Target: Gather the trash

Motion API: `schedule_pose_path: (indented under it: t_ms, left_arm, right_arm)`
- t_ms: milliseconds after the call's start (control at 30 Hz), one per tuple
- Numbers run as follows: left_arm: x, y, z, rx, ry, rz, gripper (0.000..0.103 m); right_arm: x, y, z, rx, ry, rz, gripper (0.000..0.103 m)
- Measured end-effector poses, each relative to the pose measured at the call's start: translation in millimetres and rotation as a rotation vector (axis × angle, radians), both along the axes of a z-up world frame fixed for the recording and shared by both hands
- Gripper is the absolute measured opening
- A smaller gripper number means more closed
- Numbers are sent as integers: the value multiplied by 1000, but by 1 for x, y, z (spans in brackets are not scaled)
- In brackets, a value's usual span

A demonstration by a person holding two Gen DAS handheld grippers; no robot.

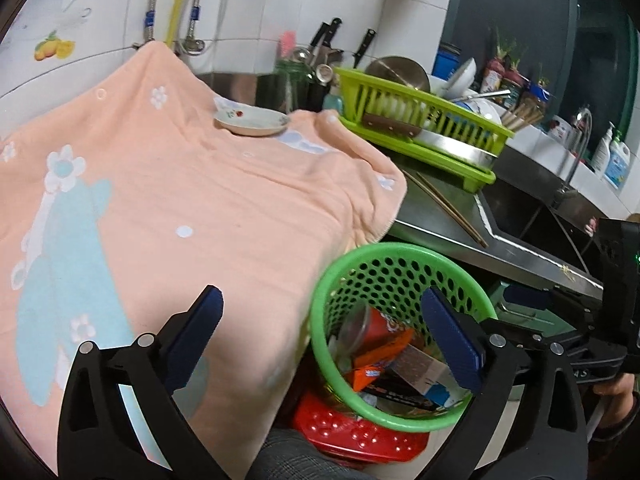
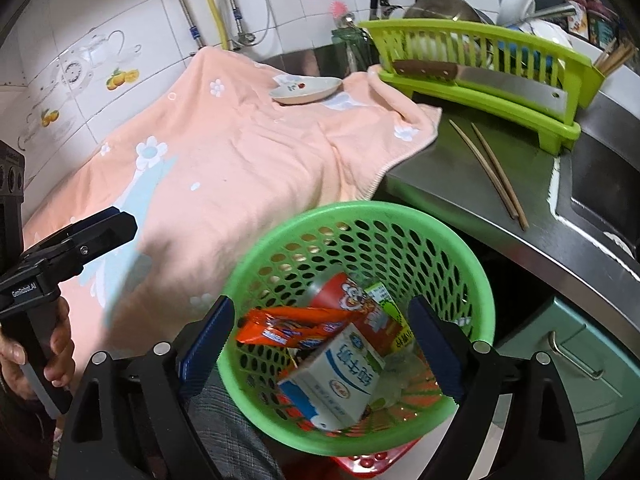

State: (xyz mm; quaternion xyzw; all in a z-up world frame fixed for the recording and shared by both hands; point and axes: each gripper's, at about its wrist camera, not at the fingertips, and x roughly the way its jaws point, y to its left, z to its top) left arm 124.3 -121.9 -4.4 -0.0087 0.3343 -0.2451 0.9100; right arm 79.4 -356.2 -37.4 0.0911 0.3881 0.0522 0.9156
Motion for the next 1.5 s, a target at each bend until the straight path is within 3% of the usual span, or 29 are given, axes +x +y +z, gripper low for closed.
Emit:
schedule_pose_path:
  t_ms: [767,1167,1233,1500]
  left_arm:
    - [-14,54,30,41,-135,191,98]
    - [-23,76,36,49,-151,234,98]
    - [-25,79,37,44,-152,238,98]
    - [-27,85,35,21,-129,230,98]
  right_arm:
    - [7,41,24,-49,-91,30,86]
    - [10,49,34,-26,-131,22,86]
    - [9,51,37,-20,-142,21,91]
    - [8,58,42,-52,-163,21,92]
